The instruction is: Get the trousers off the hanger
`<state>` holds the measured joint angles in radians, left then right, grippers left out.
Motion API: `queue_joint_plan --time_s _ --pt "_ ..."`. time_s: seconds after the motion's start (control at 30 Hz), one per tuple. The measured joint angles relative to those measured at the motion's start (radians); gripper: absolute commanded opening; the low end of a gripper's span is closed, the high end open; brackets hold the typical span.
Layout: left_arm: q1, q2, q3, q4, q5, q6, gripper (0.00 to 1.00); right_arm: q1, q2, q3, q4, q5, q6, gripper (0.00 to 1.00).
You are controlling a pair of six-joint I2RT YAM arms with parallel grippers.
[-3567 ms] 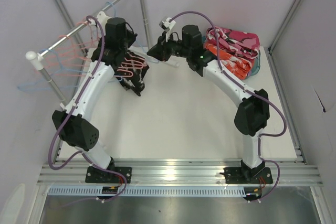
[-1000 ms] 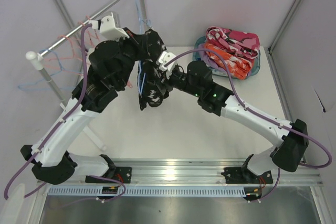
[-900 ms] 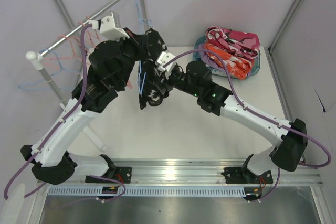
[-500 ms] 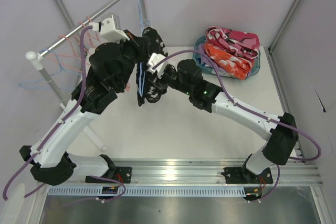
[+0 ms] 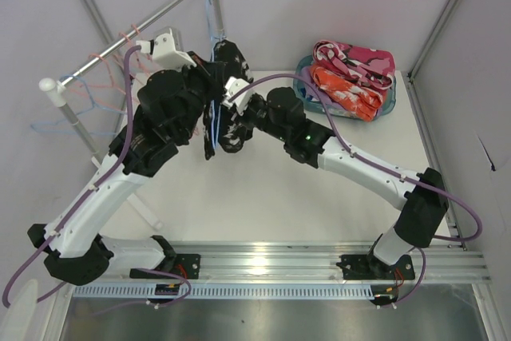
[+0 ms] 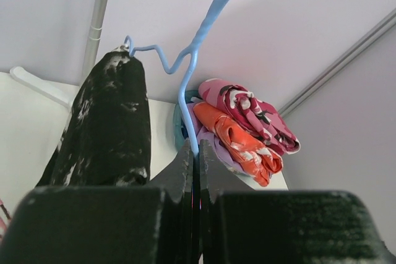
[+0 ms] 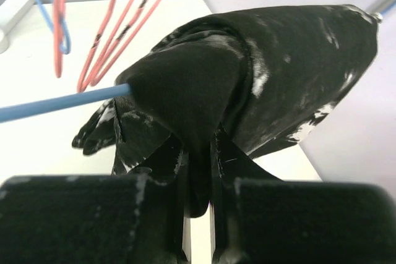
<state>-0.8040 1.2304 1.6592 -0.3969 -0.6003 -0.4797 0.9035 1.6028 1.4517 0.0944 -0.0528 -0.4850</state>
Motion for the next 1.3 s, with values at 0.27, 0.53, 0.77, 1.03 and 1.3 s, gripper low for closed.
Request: queue_joint_plan --time_s 0.27,0.53,0.77,1.03,1.3 --pt "-0.001 -0.043 -0.061 0.032 -0.037 -0.034 0.0 -0.026 0.0 0.058 -0.033 0.043 -0.008 0.0" --pt "-0.002 -0.079 -0.099 0.074 -0.083 -0.074 0.0 -0.039 0.0 0.136 -0.064 0.072 -0.013 0.0" --pt "0.029 -0.101 -0.173 0.082 -0.096 -0.123 0.0 -0.049 0.0 0.196 -0.152 0.071 -0.016 0.0" --pt "0.088 -0.135 -0.235 0.08 -0.093 -0.148 0.0 -0.052 0.0 0.32 -0.326 0.049 -0.053 0.0" --pt "0.106 -0.138 -0.235 0.065 -0.105 -0.1 0.0 -0.053 0.014 0.393 -0.414 0.026 -0.074 0.0"
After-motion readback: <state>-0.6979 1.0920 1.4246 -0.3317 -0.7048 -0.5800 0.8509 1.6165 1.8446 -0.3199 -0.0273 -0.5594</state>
